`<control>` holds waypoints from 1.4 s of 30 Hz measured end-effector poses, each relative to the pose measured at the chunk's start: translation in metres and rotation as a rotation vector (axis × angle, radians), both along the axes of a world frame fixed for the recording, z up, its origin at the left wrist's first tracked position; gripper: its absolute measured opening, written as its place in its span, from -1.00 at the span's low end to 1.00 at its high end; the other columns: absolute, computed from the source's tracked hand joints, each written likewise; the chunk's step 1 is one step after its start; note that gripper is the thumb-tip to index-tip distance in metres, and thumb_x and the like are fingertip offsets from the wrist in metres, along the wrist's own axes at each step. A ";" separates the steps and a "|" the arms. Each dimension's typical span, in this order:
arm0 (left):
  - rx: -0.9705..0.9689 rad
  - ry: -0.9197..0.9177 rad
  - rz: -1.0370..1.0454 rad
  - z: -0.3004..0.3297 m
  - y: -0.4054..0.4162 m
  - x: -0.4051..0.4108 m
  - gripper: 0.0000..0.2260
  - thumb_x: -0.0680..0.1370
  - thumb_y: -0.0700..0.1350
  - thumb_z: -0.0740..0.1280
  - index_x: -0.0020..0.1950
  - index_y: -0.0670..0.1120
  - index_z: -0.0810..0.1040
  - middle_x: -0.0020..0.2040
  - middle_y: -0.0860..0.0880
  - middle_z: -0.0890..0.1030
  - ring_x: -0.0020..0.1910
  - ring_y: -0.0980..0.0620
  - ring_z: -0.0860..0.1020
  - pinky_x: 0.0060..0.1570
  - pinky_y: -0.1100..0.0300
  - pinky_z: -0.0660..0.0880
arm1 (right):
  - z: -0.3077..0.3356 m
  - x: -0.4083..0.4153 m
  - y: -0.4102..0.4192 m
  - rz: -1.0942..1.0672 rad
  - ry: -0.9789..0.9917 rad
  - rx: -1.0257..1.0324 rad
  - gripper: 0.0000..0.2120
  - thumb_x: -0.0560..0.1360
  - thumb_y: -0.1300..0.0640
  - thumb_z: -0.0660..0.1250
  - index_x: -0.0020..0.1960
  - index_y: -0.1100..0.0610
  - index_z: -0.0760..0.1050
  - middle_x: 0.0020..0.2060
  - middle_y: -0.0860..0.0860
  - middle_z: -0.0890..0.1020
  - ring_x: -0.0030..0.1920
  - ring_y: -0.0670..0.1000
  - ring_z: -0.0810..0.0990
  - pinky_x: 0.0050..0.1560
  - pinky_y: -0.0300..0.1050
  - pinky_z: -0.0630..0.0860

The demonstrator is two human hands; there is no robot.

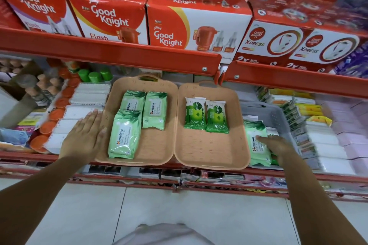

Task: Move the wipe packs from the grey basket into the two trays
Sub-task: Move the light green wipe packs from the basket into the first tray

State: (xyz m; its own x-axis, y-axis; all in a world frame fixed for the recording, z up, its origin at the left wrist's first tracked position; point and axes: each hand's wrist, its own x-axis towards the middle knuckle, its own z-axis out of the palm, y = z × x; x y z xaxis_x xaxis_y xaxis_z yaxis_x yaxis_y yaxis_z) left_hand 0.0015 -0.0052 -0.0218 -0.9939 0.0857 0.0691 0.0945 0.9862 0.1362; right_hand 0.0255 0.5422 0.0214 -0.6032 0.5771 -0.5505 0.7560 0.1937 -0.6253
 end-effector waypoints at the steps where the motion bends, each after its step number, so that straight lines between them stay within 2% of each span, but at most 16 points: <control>1: 0.002 -0.001 0.001 0.000 0.000 0.000 -0.36 0.55 0.19 -0.20 0.53 -0.14 0.09 0.54 -0.13 0.14 0.52 -0.03 0.09 0.48 0.09 -0.05 | 0.001 0.001 -0.003 0.006 0.014 0.013 -0.35 0.44 0.06 0.47 0.41 0.29 0.32 0.23 0.18 0.50 0.28 0.19 0.44 0.21 0.05 0.37; 2: 0.002 -0.001 -0.001 0.000 0.000 0.000 -0.35 0.55 0.20 -0.21 0.53 -0.14 0.09 0.54 -0.13 0.14 0.52 -0.03 0.09 0.48 0.09 -0.05 | 0.001 0.003 -0.004 -0.007 0.040 0.022 -0.35 0.44 0.09 0.47 0.41 0.29 0.30 0.32 0.20 0.45 0.32 0.21 0.42 0.21 0.05 0.37; 4: 0.005 0.000 -0.003 0.001 0.001 0.000 -0.35 0.54 0.20 -0.21 0.53 -0.14 0.09 0.54 -0.13 0.14 0.52 -0.04 0.09 0.48 0.09 -0.05 | 0.005 0.008 -0.008 -0.016 0.063 0.064 -0.40 0.42 0.13 0.49 0.36 0.29 0.35 0.33 0.25 0.44 0.28 0.22 0.45 0.15 0.03 0.39; 8: 0.015 0.000 -0.003 0.000 0.000 0.000 -0.34 0.54 0.20 -0.22 0.53 -0.15 0.09 0.54 -0.13 0.14 0.52 -0.05 0.09 0.48 0.07 -0.05 | 0.024 0.017 -0.016 0.007 0.100 0.231 -0.53 0.41 0.10 0.49 0.24 0.26 0.47 0.10 0.22 0.58 -0.05 0.13 0.51 -0.01 -0.05 0.44; 12: 0.020 -0.001 -0.005 -0.001 0.000 -0.001 -0.34 0.54 0.20 -0.21 0.52 -0.15 0.09 0.54 -0.14 0.14 0.52 -0.05 0.10 0.48 0.06 -0.04 | 0.049 0.026 -0.036 0.071 0.228 0.556 -0.55 0.46 0.02 0.42 0.25 0.24 0.49 0.14 0.22 0.63 0.11 0.25 0.59 0.08 0.06 0.49; 16: 0.036 -0.001 -0.009 -0.003 -0.001 -0.003 -0.35 0.55 0.20 -0.20 0.52 -0.16 0.13 0.53 -0.15 0.18 0.51 -0.07 0.13 0.49 0.04 0.00 | 0.076 0.031 -0.065 0.084 0.421 0.657 -0.62 0.49 0.02 0.39 0.22 0.19 0.52 0.06 0.17 0.68 0.05 0.24 0.63 -0.08 -0.04 0.47; 18: 0.036 0.000 -0.007 -0.003 0.000 -0.002 -0.35 0.55 0.20 -0.21 0.52 -0.15 0.13 0.53 -0.15 0.19 0.51 -0.07 0.13 0.49 0.04 0.00 | 0.084 0.028 -0.085 0.082 0.509 0.547 -0.65 0.48 0.04 0.40 0.20 0.19 0.54 0.02 0.14 0.68 -0.01 0.18 0.65 -0.08 -0.04 0.52; 20: 0.042 0.003 -0.002 -0.002 -0.001 -0.002 -0.35 0.55 0.20 -0.22 0.52 -0.15 0.13 0.53 -0.15 0.18 0.51 -0.06 0.12 0.49 0.05 -0.01 | 0.084 0.021 -0.110 0.065 0.568 0.279 -0.69 0.47 0.12 0.42 0.18 0.19 0.54 0.00 0.09 0.68 -0.10 0.11 0.66 -0.10 -0.01 0.58; 24: 0.042 -0.002 -0.003 -0.002 -0.002 -0.001 -0.35 0.55 0.20 -0.23 0.53 -0.13 0.10 0.54 -0.13 0.16 0.52 -0.03 0.10 0.49 0.07 -0.03 | 0.072 0.012 -0.165 0.103 0.550 -0.214 -0.82 0.48 0.21 0.41 0.07 0.10 0.55 -0.05 0.02 0.69 -0.08 0.08 0.70 -0.12 0.01 0.65; 26: 0.042 0.000 -0.007 -0.003 0.000 -0.002 -0.36 0.55 0.19 -0.23 0.53 -0.13 0.09 0.54 -0.12 0.15 0.52 -0.02 0.08 0.49 0.09 -0.05 | 0.065 0.006 -0.191 0.142 0.495 -0.315 -0.85 0.48 0.23 0.39 0.04 0.09 0.55 -0.07 0.02 0.68 -0.07 0.07 0.69 -0.12 -0.06 0.65; 29: 0.045 -0.001 -0.006 -0.002 0.003 -0.002 -0.37 0.56 0.19 -0.23 0.53 -0.13 0.08 0.54 -0.11 0.15 0.53 -0.01 0.08 0.49 0.11 -0.06 | 0.054 -0.005 -0.227 0.144 0.419 -0.415 -0.81 0.48 0.27 0.39 0.08 0.22 0.54 -0.06 0.09 0.69 -0.04 0.09 0.70 -0.13 -0.08 0.66; 32: 0.050 0.000 -0.006 -0.002 0.001 -0.001 -0.39 0.57 0.17 -0.21 0.53 -0.12 0.09 0.54 -0.11 0.16 0.52 -0.02 0.09 0.49 0.09 -0.04 | 0.035 -0.014 -0.258 0.130 0.364 -0.491 -0.89 0.46 0.27 0.42 -0.01 0.21 0.57 -0.16 0.12 0.71 -0.25 -0.03 0.72 -0.28 -0.12 0.66; 34: 0.050 0.000 -0.006 -0.002 0.000 -0.001 -0.40 0.58 0.17 -0.20 0.53 -0.12 0.09 0.54 -0.11 0.16 0.52 -0.01 0.09 0.49 0.09 -0.03 | 0.020 -0.020 -0.272 0.187 0.340 -0.371 -0.92 0.39 0.14 0.48 -0.21 0.03 0.59 -0.22 0.06 0.72 -0.23 0.02 0.73 -0.15 0.04 0.67; 36: 0.039 -0.002 -0.003 -0.003 0.000 -0.001 -0.40 0.57 0.16 -0.21 0.53 -0.12 0.08 0.54 -0.10 0.16 0.52 -0.01 0.09 0.50 0.08 -0.03 | 0.012 -0.027 -0.282 0.342 0.259 -0.121 -0.89 0.36 0.02 0.47 -0.22 0.01 0.57 -0.17 0.02 0.73 -0.13 0.08 0.71 -0.02 0.10 0.63; 38: 0.033 -0.005 0.002 -0.003 -0.002 -0.001 -0.39 0.57 0.16 -0.22 0.53 -0.12 0.08 0.54 -0.10 0.15 0.52 -0.01 0.08 0.50 0.08 -0.03 | 0.013 -0.032 -0.292 0.484 0.185 0.102 -0.84 0.43 0.01 0.42 -0.05 0.06 0.54 -0.05 0.03 0.70 -0.04 0.09 0.67 -0.03 0.00 0.59; 42: 0.033 0.005 -0.001 -0.001 -0.001 -0.001 -0.39 0.57 0.15 -0.22 0.53 -0.13 0.07 0.54 -0.11 0.15 0.52 -0.01 0.08 0.49 0.10 -0.05 | 0.017 -0.031 -0.304 0.679 0.071 0.361 -0.68 0.54 0.14 0.29 0.25 0.19 0.38 0.11 0.14 0.61 0.10 0.18 0.60 -0.11 -0.08 0.45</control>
State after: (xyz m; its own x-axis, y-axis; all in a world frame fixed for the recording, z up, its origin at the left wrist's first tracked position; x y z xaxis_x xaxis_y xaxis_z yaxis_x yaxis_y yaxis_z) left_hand 0.0007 -0.0061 -0.0227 -0.9935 0.0839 0.0770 0.0959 0.9811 0.1680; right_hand -0.0051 0.2381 0.0387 -0.9161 0.2040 -0.3452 0.3586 0.8017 -0.4781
